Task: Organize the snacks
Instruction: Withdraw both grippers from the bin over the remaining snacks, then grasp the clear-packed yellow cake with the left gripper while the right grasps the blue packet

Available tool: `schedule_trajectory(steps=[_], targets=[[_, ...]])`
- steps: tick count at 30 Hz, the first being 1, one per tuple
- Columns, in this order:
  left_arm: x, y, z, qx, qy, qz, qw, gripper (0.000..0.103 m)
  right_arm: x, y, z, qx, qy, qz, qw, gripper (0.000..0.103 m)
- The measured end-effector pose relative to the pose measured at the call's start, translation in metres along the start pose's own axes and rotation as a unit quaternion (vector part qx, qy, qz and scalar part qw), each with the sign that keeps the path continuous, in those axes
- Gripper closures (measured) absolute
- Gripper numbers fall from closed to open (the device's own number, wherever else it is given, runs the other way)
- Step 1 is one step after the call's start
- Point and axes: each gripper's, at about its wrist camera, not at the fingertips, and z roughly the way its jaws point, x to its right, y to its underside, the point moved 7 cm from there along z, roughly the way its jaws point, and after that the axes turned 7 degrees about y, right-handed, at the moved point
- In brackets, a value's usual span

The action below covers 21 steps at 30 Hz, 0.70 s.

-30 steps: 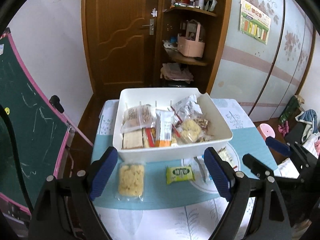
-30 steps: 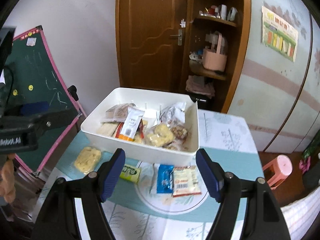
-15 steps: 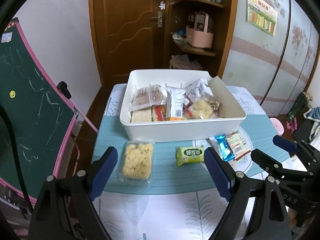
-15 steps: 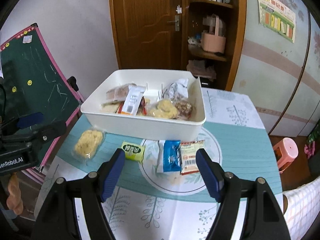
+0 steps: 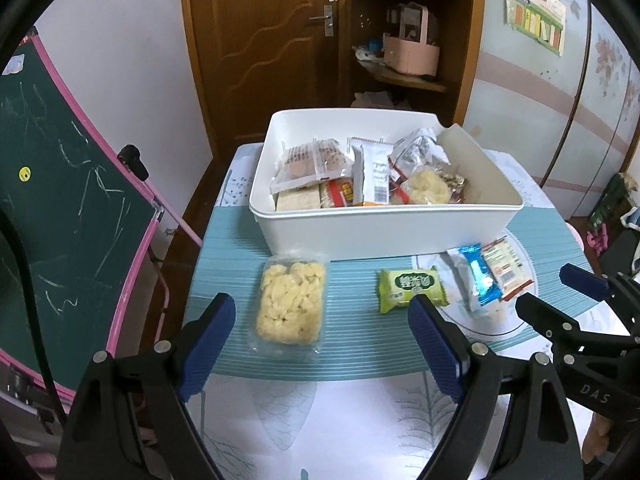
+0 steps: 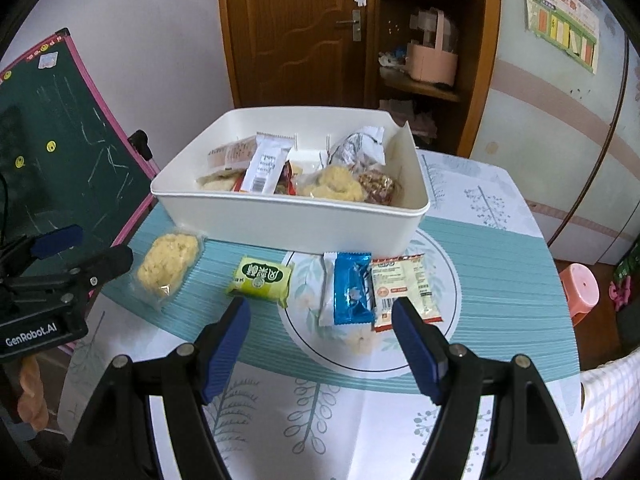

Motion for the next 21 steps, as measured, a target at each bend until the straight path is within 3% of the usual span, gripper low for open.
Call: schedule_trajectory(steps=[21], targets=[[-0.038, 0.02, 0.065, -0.065, -0.025, -0.021, 0.9973, 0.016, 0.003, 0.002, 0.05, -0.035, -0.005, 0.011, 0.999, 0.03]])
